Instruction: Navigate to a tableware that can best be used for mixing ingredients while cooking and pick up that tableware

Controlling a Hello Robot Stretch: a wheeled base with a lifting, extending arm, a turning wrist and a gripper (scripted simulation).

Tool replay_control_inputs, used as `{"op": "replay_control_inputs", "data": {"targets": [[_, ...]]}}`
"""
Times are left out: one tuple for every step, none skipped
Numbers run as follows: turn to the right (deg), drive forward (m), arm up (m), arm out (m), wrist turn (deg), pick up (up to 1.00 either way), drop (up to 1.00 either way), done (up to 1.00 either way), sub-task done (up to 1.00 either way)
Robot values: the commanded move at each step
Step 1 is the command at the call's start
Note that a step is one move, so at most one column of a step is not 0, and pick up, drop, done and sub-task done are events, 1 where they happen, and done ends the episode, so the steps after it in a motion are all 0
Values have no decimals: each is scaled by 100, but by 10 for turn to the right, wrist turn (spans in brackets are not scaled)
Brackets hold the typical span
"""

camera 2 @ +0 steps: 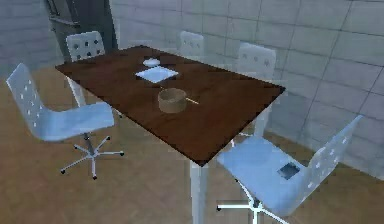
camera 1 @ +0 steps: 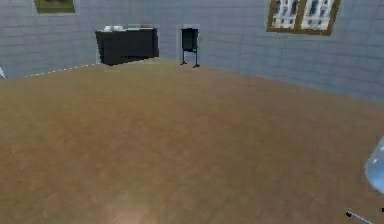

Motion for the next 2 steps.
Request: {"op": "replay_control_inputs", "data": {"targets": [[450,0,0,0,0,0,0,0,0],[180,0,0,0,0,0,0,0,0]]}}
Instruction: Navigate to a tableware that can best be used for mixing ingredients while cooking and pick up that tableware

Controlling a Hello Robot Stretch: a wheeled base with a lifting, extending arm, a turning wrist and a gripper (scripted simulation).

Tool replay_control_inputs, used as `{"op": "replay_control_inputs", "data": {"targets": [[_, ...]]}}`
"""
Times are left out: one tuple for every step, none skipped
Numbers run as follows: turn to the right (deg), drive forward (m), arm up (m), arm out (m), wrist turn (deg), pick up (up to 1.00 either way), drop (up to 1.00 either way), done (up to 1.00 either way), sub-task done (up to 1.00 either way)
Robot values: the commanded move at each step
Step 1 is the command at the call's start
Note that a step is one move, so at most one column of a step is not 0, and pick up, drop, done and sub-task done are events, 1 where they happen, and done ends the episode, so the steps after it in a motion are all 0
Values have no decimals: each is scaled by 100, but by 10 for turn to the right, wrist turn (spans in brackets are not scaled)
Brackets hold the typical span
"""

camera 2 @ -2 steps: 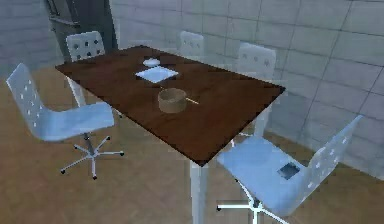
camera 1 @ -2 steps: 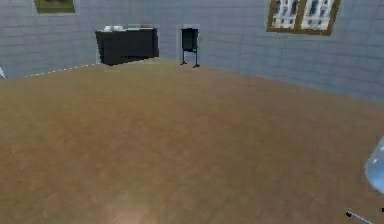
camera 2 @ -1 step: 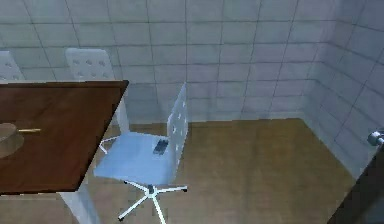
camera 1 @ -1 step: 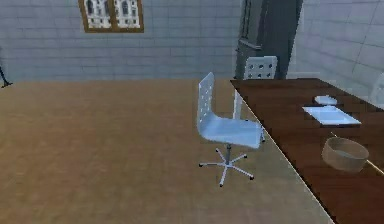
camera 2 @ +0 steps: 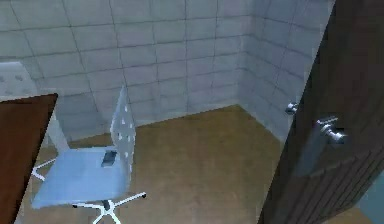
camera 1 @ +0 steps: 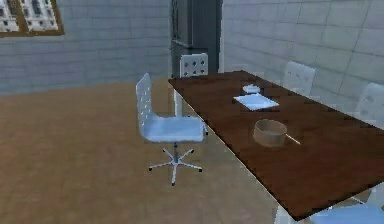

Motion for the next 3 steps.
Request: {"op": "replay_control_inputs", "data": {"targets": [[0,60,0,0,0,0,0,0,0],[-360,0,0,0,0,0,0,0,0],[0,0,50,0,0,0,0,0,0]]}}
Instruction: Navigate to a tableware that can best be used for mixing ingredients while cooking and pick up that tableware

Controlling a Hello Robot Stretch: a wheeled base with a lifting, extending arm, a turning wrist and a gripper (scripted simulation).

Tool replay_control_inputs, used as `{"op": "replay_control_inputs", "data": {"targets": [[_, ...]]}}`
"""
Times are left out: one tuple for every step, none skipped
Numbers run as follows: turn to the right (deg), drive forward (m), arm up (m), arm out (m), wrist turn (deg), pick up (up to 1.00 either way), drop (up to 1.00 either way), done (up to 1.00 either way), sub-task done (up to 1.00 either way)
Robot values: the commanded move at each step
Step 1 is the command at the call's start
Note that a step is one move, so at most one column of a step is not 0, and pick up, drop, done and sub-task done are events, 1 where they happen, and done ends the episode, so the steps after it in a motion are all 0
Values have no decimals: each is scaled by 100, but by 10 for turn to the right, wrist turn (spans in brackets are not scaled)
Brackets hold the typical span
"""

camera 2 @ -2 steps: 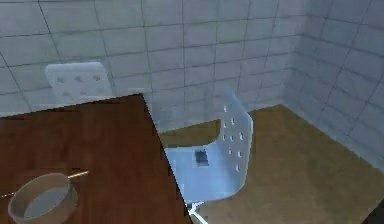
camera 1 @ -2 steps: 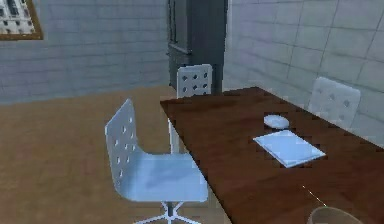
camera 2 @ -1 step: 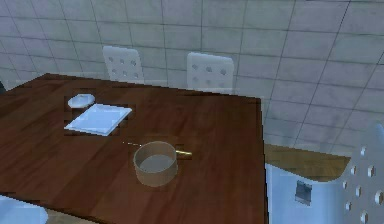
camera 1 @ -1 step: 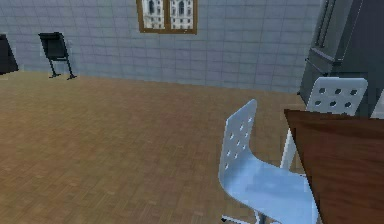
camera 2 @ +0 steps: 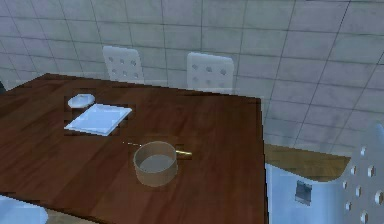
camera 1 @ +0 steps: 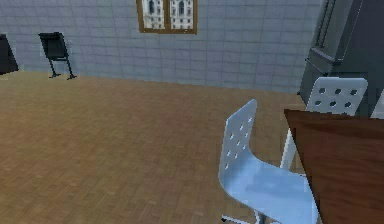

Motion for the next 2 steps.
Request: {"op": "replay_control_inputs", "data": {"targets": [[0,0,36,0,0,0,0,0,0],[0,0,0,22,0,0,0,0,0]]}}
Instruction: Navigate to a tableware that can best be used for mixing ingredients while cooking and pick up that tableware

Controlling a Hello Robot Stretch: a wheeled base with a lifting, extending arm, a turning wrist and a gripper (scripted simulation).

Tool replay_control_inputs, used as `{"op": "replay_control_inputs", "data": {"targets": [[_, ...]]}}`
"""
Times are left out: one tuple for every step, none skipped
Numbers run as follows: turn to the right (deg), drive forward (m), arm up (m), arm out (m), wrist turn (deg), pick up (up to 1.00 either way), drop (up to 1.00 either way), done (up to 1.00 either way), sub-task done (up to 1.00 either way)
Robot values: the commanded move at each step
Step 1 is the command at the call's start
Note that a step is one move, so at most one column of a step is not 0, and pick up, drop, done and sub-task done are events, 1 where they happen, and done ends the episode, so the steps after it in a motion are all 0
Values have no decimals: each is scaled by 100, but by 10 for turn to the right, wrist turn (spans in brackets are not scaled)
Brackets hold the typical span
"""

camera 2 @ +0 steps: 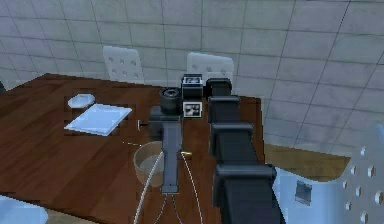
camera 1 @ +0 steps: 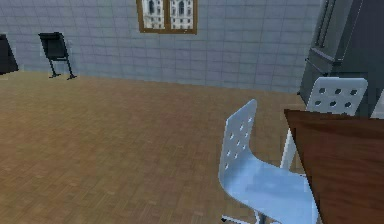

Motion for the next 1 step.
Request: {"op": "replay_control_inputs", "data": {"targets": [[0,0,0,0,450,0,0,0,0]]}}
